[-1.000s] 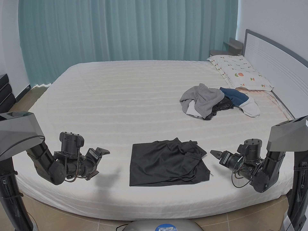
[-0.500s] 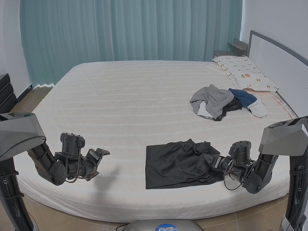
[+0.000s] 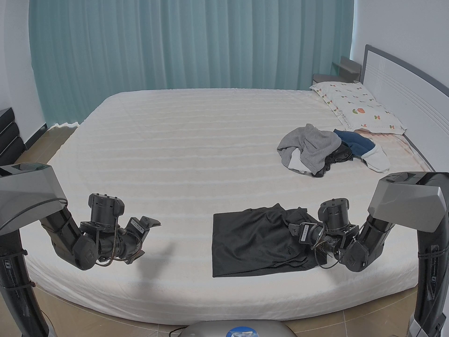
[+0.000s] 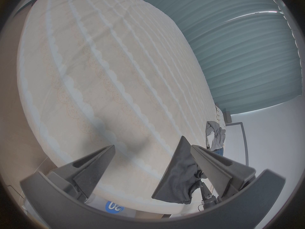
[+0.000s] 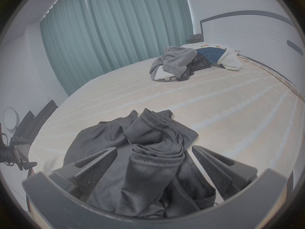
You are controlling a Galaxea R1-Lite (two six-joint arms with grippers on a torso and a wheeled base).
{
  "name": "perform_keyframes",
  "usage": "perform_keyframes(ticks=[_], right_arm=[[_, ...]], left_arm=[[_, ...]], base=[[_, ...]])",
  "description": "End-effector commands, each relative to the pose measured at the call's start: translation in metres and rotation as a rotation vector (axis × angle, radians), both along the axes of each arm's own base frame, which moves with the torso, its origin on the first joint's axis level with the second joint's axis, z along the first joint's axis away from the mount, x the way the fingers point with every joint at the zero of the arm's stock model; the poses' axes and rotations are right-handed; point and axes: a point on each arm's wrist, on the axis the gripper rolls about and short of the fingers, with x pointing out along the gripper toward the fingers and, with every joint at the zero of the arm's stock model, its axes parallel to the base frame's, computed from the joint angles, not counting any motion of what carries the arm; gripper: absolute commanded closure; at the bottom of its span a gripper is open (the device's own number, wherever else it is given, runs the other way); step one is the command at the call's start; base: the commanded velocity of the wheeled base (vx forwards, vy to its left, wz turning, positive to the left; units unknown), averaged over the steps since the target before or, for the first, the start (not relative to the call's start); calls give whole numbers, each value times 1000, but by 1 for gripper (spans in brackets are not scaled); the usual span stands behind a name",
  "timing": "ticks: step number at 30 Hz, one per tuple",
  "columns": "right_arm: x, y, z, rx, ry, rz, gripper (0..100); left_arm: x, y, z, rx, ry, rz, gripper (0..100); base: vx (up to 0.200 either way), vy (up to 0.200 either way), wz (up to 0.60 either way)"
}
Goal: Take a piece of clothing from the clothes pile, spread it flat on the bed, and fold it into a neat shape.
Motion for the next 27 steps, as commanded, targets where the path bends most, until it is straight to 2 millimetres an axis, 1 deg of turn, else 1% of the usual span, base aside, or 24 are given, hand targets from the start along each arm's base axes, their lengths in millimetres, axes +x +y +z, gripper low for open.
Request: perform_keyframes(ticks=[1, 11, 13, 14, 16, 17, 19, 21, 23, 24, 25, 27], right_arm=[[6, 4, -7, -15, 19, -5, 0], [1, -3, -5, -57, 111, -20, 0], [-3, -7, -4, -68, 136, -25, 0], [-9, -13, -4, -81, 165, -31, 0], [-10, -14, -4, -83, 166, -32, 0], [-19, -26, -4, -93, 193, -48, 0], [-28, -35, -1, -91, 214, -58, 0], [-32, -40, -1, -91, 228, -65, 0], [-43, -52, -2, -86, 266, -74, 0], [-43, -53, -3, -87, 269, -73, 0], [-51, -60, -2, -76, 286, -75, 0], [-58, -64, -2, -59, 299, -63, 0]], left_arm=[[0, 0, 0, 1, 1, -1, 0], [0, 0, 0, -3, 3, -4, 0], [0, 0, 0, -3, 2, -4, 0], [0, 0, 0, -3, 3, -4, 0], [0, 0, 0, -3, 3, -4, 0], [0, 0, 0, -4, 4, -5, 0], [0, 0, 0, -4, 2, -5, 0], [0, 0, 0, -5, 2, -6, 0], [-1, 0, 0, -4, 4, -5, 0], [-1, 0, 0, -3, 5, -6, 0], [-1, 0, 0, -3, 3, -6, 0], [-1, -1, 0, -4, 5, -8, 0]], base=[[0, 0, 0], [0, 0, 0], [0, 0, 0], [0, 0, 0], [0, 0, 0], [0, 0, 0], [0, 0, 0], [0, 0, 0], [0, 0, 0], [0, 0, 0], [0, 0, 0], [0, 0, 0]])
